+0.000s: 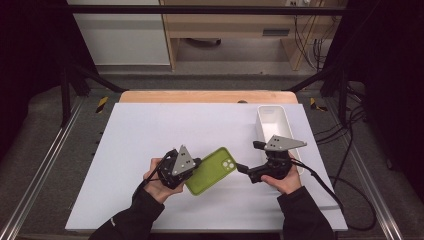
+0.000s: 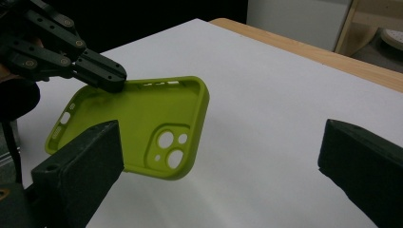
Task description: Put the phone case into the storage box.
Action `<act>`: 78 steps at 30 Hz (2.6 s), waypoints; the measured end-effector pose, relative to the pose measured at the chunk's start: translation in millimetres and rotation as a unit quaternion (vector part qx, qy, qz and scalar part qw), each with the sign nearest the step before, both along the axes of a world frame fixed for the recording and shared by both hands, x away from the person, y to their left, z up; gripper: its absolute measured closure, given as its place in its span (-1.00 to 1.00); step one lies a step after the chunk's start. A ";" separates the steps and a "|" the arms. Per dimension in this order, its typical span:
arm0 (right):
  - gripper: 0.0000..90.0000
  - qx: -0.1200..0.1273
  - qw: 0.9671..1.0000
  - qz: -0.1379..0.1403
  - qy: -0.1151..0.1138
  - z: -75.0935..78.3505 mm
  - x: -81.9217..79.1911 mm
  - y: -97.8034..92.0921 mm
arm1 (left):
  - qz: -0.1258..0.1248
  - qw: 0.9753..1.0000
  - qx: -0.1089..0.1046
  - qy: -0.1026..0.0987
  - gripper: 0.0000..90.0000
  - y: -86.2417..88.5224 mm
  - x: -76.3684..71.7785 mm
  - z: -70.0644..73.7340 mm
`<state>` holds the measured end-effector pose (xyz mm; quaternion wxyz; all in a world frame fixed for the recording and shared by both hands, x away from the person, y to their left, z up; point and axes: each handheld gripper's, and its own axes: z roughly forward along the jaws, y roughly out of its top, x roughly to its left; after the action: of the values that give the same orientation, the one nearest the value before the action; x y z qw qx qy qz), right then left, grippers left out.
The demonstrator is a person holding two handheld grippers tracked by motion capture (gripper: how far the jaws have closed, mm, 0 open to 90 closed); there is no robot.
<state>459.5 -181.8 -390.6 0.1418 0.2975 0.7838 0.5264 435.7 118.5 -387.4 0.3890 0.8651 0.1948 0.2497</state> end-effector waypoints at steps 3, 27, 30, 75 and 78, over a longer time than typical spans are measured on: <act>-0.96 -0.005 1.000 0.002 0.006 -0.8 1.9 3.0 | -0.002 1.000 0.004 -0.003 0.96 -3.0 -0.6 -0.4; -0.66 -0.016 0.998 0.018 0.057 -5.6 16.0 16.5 | -0.025 1.000 0.012 -0.012 0.96 -18.7 -6.0 0.6; -0.64 -0.018 0.998 0.019 0.058 -6.0 16.5 16.6 | -0.027 0.999 0.011 -0.013 0.96 -19.7 -6.3 1.4; 0.57 -0.008 0.985 0.078 0.153 -5.8 22.7 13.4 | -0.044 0.998 0.029 -0.023 0.96 -18.4 -12.7 -2.3; 0.61 -0.008 0.985 0.080 0.156 -5.0 22.6 12.6 | -0.045 0.998 0.032 -0.024 0.96 -18.4 -13.0 -3.1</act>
<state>482.1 -169.2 -395.6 -0.0220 0.3113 0.8216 0.4770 422.6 100.1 -390.6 0.3766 0.8788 0.1382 0.2583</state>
